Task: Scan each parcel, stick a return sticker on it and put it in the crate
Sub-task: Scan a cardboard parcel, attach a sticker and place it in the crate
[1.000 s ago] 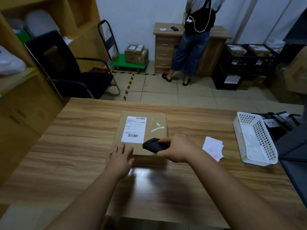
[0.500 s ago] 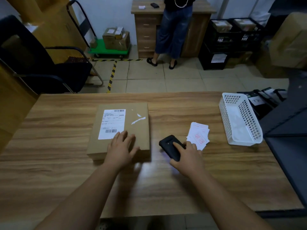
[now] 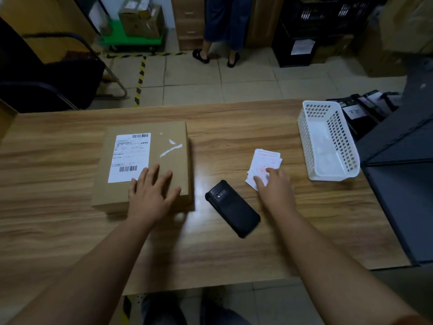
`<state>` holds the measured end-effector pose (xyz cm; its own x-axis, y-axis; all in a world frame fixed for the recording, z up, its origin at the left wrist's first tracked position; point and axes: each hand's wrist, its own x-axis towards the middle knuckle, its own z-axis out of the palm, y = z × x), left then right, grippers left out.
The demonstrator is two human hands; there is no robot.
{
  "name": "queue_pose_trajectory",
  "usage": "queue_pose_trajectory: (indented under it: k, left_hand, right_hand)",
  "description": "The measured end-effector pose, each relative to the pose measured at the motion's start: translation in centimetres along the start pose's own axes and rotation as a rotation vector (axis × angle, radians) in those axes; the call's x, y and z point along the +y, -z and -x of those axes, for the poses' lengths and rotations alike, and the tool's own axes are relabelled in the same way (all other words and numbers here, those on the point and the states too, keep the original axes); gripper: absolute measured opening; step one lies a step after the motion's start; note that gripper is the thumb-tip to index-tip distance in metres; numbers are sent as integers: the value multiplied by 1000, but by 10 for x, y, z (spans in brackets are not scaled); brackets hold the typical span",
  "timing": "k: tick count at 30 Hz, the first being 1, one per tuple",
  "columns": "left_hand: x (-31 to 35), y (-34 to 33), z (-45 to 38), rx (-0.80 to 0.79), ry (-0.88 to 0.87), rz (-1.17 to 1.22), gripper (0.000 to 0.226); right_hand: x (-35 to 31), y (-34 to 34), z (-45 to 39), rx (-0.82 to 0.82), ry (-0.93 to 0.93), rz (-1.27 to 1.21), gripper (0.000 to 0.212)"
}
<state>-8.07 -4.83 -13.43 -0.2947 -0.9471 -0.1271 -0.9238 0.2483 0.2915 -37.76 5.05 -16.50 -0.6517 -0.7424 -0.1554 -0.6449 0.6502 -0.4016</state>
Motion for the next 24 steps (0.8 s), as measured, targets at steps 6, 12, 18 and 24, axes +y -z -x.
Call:
queue_pose_trajectory:
  k: [6, 12, 18, 24]
  left_hand:
    - [2, 2, -1, -20, 13, 9, 54]
    - [2, 2, -1, -27, 4, 13, 54]
    - [0, 3, -1, -48, -7, 17, 55]
    - [3, 16, -4, -138, -3, 26, 61]
  right_hand:
    - [17, 7, -36, -94, -223, -6, 64]
    - [26, 10, -41, -62, -253, -260, 17]
    - [23, 24, -30, -86, -231, -270, 31]
    - [-3, 67, -24, -163, -136, -314, 28]
